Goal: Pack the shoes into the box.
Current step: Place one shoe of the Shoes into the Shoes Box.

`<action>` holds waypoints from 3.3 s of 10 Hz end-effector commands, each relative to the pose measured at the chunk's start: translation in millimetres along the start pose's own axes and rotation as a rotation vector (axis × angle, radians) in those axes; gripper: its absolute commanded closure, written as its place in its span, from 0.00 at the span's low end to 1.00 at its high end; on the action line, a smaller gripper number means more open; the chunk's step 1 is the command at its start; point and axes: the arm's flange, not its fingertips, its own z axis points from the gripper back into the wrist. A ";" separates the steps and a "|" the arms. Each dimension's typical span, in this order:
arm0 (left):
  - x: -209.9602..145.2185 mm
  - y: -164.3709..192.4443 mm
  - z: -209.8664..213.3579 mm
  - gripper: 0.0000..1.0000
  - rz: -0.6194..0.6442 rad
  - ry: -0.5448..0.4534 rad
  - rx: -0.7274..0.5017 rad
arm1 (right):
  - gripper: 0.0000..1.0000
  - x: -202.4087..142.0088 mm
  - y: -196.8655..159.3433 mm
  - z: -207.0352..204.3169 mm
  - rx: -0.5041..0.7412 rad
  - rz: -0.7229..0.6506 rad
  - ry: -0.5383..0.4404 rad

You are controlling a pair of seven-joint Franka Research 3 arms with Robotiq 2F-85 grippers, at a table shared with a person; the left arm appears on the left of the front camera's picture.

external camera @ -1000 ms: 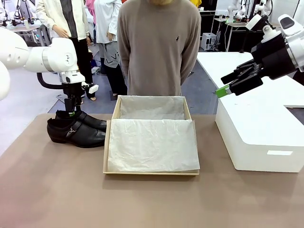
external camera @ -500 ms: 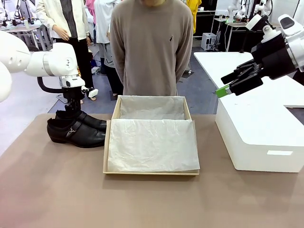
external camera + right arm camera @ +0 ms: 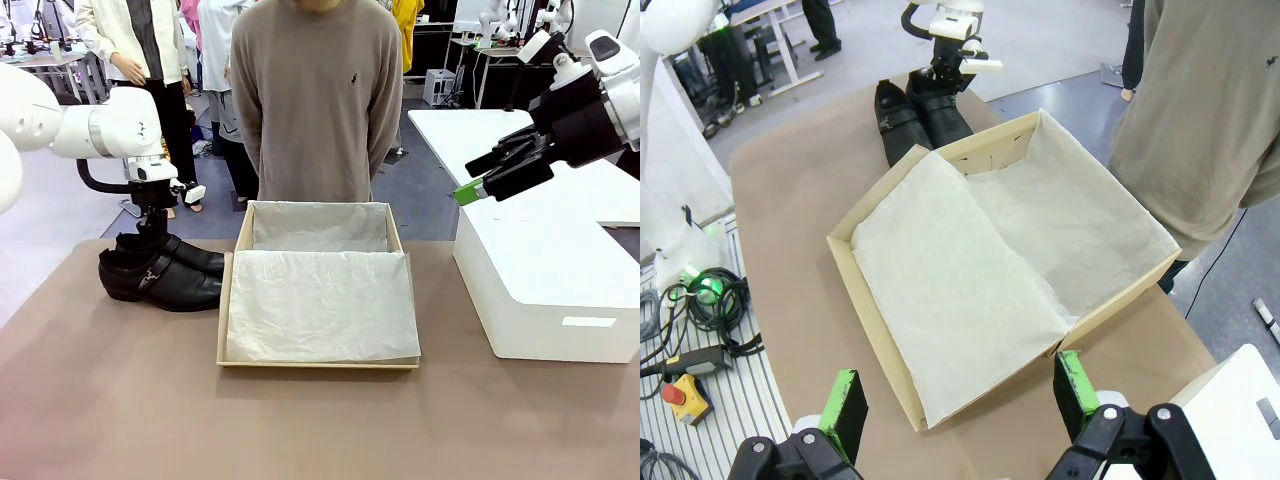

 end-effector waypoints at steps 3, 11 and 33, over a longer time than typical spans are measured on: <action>-6.2 -5.4 -10.9 1.00 0.009 0.024 0.012 | 0.00 -0.2 -3.2 -2.2 0.016 0.023 -0.023; -31.7 -31.6 61.5 1.00 0.033 0.057 0.096 | 0.00 -0.2 -3.2 -2.2 0.016 0.023 -0.023; 32.1 -121.5 189.0 1.00 0.171 0.039 0.153 | 0.00 -0.2 -3.2 -2.2 0.016 0.023 -0.023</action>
